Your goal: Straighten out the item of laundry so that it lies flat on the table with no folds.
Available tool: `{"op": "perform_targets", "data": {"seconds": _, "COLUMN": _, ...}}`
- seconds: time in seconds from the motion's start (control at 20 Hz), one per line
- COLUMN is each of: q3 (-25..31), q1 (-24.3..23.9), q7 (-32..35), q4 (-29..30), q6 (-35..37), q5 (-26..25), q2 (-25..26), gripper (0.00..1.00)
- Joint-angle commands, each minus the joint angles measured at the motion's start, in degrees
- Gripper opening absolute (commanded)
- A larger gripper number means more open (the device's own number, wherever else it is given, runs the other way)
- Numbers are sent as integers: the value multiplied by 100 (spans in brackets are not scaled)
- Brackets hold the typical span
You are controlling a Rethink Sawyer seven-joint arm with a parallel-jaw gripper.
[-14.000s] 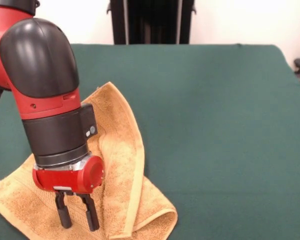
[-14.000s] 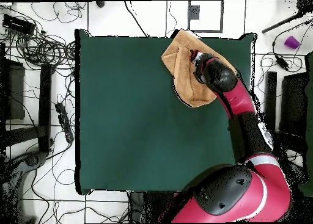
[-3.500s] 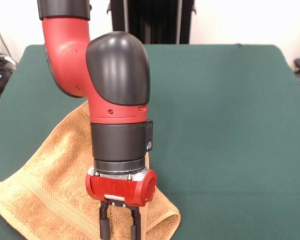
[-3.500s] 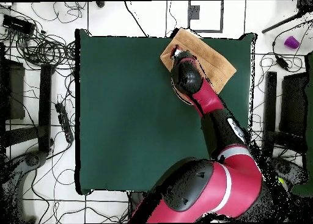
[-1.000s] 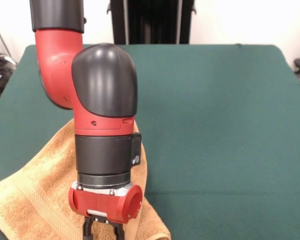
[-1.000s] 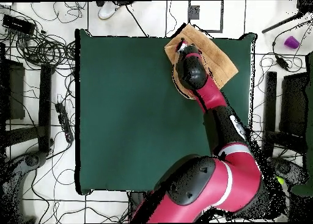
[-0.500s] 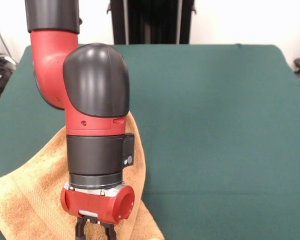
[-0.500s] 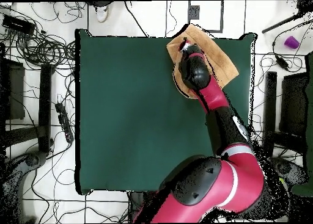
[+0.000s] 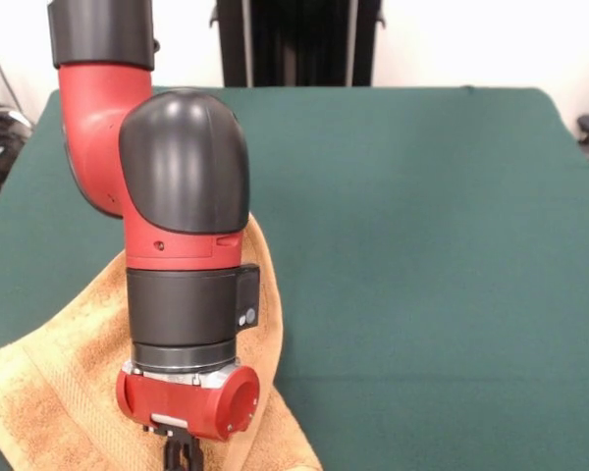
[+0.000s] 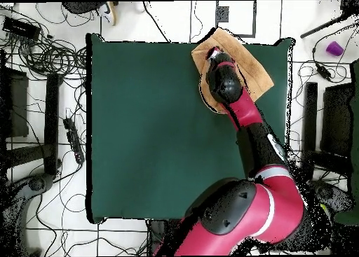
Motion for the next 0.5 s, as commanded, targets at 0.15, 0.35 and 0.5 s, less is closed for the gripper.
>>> {"op": "perform_targets", "data": {"seconds": 0.15, "q3": 232, "q1": 21, "q7": 1489, "q4": 438, "q6": 17, "q5": 123, "q2": 334, "gripper": 0}}
{"op": "perform_targets", "data": {"seconds": 0.35, "q3": 285, "q1": -28, "q7": 1455, "q4": 439, "q6": -59, "q5": 14, "q2": 344, "gripper": 0}}
{"op": "perform_targets", "data": {"seconds": 0.5, "q3": 444, "q1": -142, "q7": 1490, "q4": 556, "q6": -229, "q5": -193, "q2": 353, "gripper": 0}}
